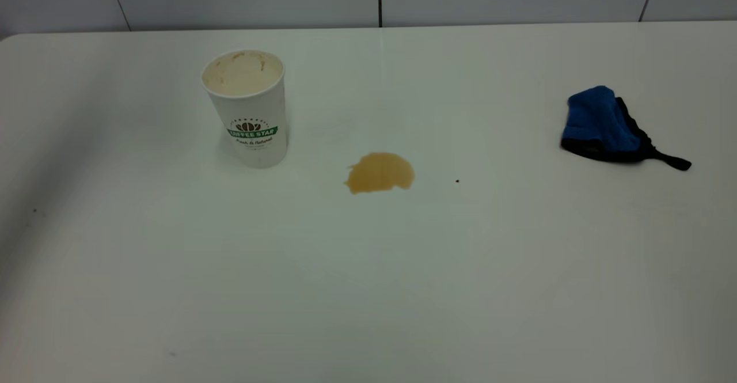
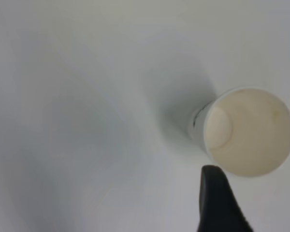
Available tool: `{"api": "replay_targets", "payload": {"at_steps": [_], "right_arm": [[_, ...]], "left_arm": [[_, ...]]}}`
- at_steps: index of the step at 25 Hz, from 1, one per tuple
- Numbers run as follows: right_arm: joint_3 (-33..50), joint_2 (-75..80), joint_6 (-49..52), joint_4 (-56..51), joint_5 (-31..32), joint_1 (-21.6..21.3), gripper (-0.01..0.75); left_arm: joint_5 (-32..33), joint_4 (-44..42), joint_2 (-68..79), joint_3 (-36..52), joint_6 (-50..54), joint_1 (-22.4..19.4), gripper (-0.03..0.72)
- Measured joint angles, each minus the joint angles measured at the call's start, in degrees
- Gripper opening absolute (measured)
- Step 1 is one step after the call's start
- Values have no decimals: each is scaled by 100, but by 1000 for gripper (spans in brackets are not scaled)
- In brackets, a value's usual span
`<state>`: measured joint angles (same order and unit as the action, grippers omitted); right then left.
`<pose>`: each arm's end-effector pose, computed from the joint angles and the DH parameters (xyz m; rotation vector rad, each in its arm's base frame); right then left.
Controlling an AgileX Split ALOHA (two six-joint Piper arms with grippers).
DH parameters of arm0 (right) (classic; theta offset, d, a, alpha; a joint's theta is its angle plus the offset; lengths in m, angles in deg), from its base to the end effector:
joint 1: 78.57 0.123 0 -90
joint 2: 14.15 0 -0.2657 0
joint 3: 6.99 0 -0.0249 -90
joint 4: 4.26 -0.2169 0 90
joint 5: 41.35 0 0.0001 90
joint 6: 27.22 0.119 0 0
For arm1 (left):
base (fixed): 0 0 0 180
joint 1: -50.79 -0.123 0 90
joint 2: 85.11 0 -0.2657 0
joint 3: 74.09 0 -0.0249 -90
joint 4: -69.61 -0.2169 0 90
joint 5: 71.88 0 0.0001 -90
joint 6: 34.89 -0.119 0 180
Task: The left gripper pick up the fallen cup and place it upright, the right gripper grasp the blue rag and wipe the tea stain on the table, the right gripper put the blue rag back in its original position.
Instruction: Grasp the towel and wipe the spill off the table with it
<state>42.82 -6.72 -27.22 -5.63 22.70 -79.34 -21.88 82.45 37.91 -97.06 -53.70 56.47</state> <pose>0.0071 0.0025 0.2338 0.0125 2.1167 0.0210 0.4183 -0.0620 0.2315 0.4248 2.5596 -0.1925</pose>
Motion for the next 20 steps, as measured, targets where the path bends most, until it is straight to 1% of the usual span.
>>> {"api": "replay_targets", "payload": {"at_steps": [4, 7, 8, 10, 12, 14, 17, 20], "right_arm": [[0, 0, 0, 0, 0, 0, 553], [0, 0, 0, 0, 0, 0, 553], [0, 0, 0, 0, 0, 0, 553], [0, 0, 0, 0, 0, 0, 553], [0, 0, 0, 0, 0, 0, 553], [0, 0, 0, 0, 0, 0, 553], [0, 0, 0, 0, 0, 0, 553], [0, 0, 0, 0, 0, 0, 553]], "left_arm": [[822, -986, -876, -4, 955, 0, 416], [1571, -1510, -1476, -11, 1128, 0, 416], [1689, -1629, -1659, -11, 1146, 0, 416], [1694, -1725, -1986, 46, 1173, 0, 416], [1694, -1725, -2333, 292, 1204, 0, 416], [1694, -1725, -2647, 692, 1331, 0, 416], [1694, -1718, -3224, 1650, 1633, 0, 416], [1694, -1584, -4124, 2979, 1796, 0, 416]]}}
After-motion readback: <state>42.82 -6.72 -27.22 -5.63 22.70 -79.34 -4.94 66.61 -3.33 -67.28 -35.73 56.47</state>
